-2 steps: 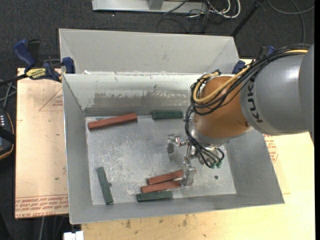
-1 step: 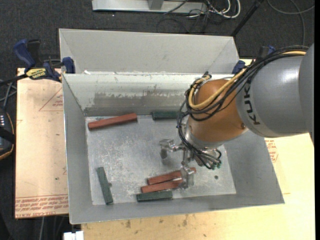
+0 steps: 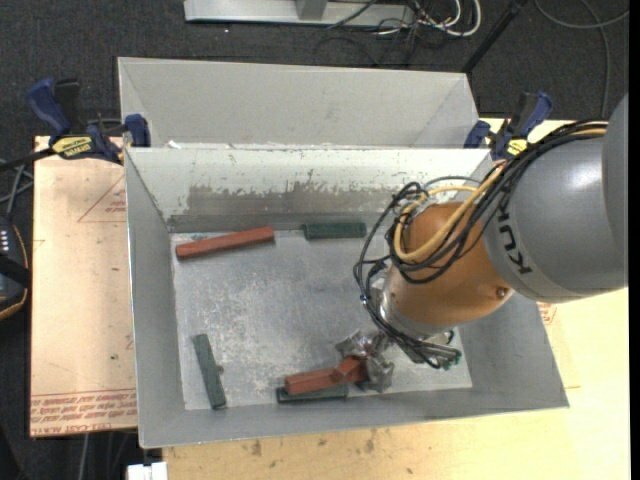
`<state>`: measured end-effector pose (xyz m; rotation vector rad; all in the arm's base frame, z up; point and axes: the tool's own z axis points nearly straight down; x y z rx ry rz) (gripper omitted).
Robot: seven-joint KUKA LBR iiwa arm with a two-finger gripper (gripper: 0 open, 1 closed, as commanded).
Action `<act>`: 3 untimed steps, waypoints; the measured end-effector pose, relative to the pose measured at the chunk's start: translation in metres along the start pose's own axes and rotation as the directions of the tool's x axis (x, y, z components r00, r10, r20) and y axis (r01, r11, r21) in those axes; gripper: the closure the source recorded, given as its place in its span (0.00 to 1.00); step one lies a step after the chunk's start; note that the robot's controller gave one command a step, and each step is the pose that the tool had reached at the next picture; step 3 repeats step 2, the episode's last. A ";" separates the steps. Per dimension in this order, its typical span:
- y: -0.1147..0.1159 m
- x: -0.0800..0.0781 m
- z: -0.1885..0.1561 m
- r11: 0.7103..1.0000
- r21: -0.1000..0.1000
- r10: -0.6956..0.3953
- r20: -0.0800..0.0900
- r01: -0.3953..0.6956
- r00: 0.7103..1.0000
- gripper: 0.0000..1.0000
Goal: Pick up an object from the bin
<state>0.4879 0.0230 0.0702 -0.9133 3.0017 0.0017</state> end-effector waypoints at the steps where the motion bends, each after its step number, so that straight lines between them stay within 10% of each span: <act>1: 0.000 0.000 0.000 1.000 0.000 0.000 0.000 0.000 1.000 1.00; 2: -0.005 -0.007 -0.132 1.000 -0.001 -0.015 -0.002 0.015 1.000 1.00; 3: -0.005 -0.007 -0.132 1.000 -0.001 -0.015 -0.002 0.015 1.000 1.00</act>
Offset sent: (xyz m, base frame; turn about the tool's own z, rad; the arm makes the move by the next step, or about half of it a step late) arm 0.0072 -0.0011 0.1320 -0.0183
